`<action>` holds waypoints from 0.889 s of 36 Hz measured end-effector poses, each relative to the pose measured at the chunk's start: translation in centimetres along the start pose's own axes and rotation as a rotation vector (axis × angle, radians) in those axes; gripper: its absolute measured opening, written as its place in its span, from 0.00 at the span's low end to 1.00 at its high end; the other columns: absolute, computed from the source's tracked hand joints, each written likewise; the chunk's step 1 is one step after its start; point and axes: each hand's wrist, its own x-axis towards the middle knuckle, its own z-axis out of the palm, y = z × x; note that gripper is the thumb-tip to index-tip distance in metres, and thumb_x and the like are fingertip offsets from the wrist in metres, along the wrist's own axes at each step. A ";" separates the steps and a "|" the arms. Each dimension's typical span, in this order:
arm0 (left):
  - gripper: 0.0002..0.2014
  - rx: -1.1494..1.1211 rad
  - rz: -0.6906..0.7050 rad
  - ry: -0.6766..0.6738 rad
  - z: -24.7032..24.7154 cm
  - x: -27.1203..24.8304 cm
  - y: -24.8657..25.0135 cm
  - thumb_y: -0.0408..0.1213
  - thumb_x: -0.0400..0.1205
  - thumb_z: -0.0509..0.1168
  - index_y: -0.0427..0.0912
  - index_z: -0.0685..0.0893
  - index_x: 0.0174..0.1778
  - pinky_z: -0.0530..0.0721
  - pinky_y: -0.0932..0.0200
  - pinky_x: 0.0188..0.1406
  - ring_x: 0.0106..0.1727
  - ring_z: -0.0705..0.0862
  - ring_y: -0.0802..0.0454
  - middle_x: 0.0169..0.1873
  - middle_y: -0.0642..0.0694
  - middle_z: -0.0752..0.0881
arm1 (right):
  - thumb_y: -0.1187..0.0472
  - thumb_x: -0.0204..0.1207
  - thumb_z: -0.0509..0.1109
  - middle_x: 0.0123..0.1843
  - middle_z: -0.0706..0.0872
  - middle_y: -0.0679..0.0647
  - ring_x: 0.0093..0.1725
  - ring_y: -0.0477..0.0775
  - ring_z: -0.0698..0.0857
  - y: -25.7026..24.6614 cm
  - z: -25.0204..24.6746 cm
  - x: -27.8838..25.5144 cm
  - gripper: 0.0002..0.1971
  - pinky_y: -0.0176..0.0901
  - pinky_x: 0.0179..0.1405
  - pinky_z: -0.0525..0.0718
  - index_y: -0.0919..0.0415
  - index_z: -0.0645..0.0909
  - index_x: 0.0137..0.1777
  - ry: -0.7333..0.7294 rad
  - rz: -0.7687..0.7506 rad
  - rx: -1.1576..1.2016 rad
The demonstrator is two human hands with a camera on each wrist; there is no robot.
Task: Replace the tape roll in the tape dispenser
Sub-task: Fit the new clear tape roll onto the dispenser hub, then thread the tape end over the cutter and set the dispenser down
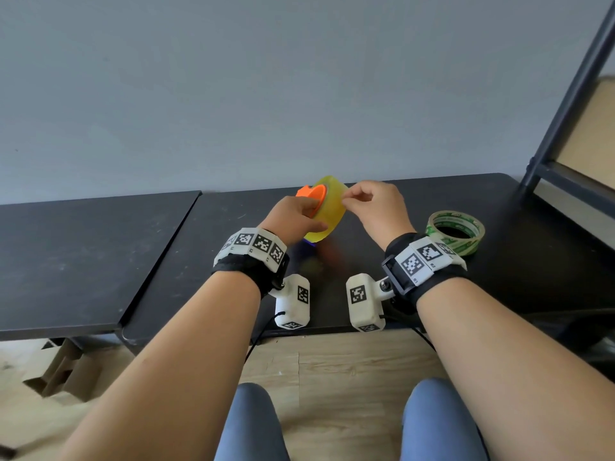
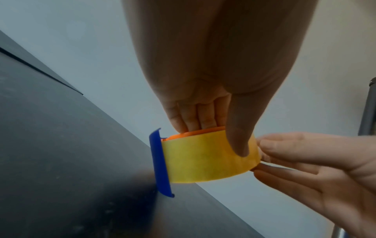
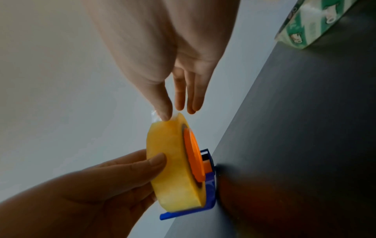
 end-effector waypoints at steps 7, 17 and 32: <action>0.30 -0.125 -0.106 -0.052 -0.7 -0.5 -0.3 0.34 0.74 0.75 0.43 0.80 0.74 0.75 0.46 0.76 0.68 0.84 0.48 0.66 0.45 0.86 | 0.66 0.77 0.68 0.48 0.89 0.56 0.48 0.52 0.83 -0.8 0.5 0.9 0.06 0.40 0.49 0.77 0.65 0.86 0.47 0.037 0.022 -0.003; 0.16 -0.354 -0.111 -0.184 -0.6 -1.2 -0.2 0.30 0.69 0.71 0.46 0.87 0.53 0.75 0.41 0.76 0.66 0.85 0.38 0.60 0.36 0.89 | 0.65 0.80 0.64 0.43 0.81 0.49 0.44 0.49 0.79 -1.5 1.1 1.1 0.04 0.40 0.44 0.77 0.59 0.80 0.48 0.022 0.047 0.093; 0.17 -0.681 -0.148 -0.191 -0.5 -1.6 0.1 0.26 0.84 0.61 0.28 0.78 0.70 0.80 0.48 0.69 0.58 0.84 0.41 0.59 0.35 0.85 | 0.63 0.75 0.68 0.42 0.87 0.53 0.49 0.56 0.86 -1.0 0.3 2.0 0.04 0.48 0.52 0.83 0.58 0.84 0.42 0.081 0.137 0.094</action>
